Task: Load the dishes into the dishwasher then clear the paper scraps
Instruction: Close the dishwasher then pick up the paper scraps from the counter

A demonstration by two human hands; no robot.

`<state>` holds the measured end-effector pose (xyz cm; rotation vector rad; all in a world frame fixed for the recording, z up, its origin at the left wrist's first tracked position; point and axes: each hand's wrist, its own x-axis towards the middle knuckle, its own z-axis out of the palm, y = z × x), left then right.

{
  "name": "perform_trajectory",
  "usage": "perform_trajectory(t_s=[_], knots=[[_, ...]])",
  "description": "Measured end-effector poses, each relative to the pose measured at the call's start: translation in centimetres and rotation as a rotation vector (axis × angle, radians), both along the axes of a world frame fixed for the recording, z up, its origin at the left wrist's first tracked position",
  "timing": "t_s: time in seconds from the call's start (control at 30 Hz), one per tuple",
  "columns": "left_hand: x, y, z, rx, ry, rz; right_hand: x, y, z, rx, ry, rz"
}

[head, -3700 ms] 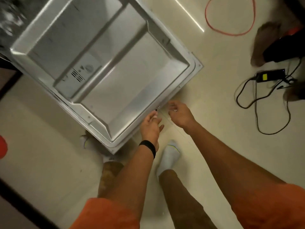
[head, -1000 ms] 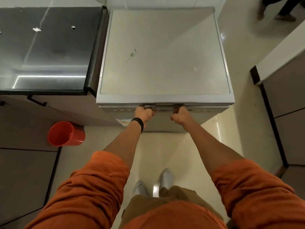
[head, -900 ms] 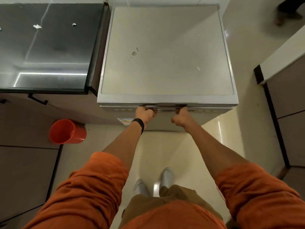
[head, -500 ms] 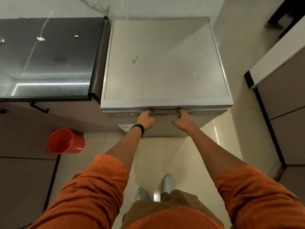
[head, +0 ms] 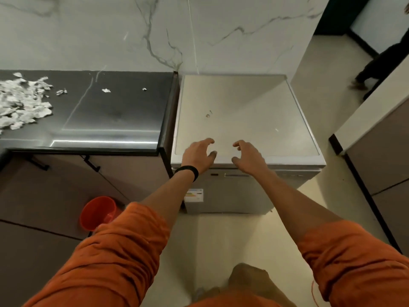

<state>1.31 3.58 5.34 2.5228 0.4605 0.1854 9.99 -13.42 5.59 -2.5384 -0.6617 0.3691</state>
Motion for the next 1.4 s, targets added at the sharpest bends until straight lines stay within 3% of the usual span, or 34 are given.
perform_trajectory(t_s=[0.37,0.73,0.97,1.4], knots=[[6.6,11.2,9.1,0.29,-0.181,0.09,7.3,12.0,9.6,0.089,-0.297,0.122],[21.0,24.1,18.0,0.465,-0.259,0.229,23.4,27.1,16.2,0.104,-0.474,0.299],[29.5,30.1,20.4,0.537,-0.292,0.278,31.1,35.6,20.2,0.073,-0.607,0.337],[36.1,34.2,20.2,0.587,-0.253,0.273,38.9,42.8,21.4,-0.129,-0.472,0.339]])
